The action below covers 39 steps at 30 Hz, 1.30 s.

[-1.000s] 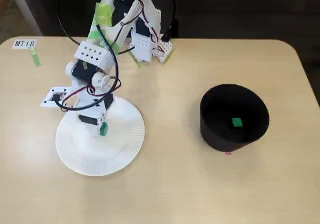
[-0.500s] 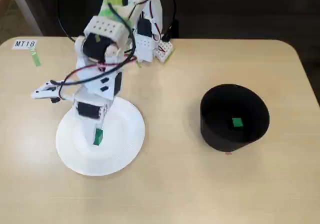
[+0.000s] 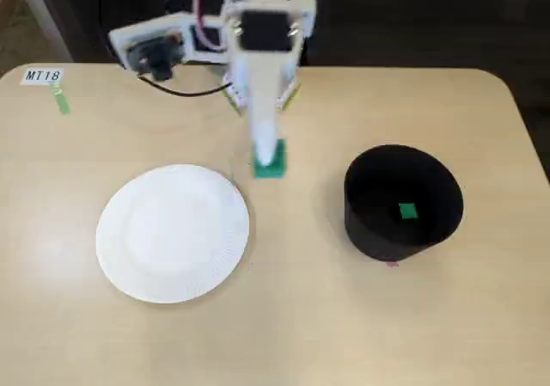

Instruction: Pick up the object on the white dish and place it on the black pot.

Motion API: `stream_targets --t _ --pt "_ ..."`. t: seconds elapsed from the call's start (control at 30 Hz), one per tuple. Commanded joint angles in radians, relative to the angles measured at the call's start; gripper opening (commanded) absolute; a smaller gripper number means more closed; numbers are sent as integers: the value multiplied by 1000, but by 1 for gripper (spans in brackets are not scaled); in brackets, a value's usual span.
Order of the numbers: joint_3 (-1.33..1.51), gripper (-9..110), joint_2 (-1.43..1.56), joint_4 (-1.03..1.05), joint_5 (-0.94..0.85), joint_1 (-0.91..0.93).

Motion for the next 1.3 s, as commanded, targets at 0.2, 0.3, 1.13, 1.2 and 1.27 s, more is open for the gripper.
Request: stream_targets --t 0.2,0.3,1.13,1.2,1.27 --pt "393 0 95 -199 -69 -359" --pt "469 0 61 -238 -87 -408" --pt "499 24 -193 -170 -371 -499" --pt "497 27 -195 -164 -382 -494" --pt "491 27 -199 -158 -388 -489"
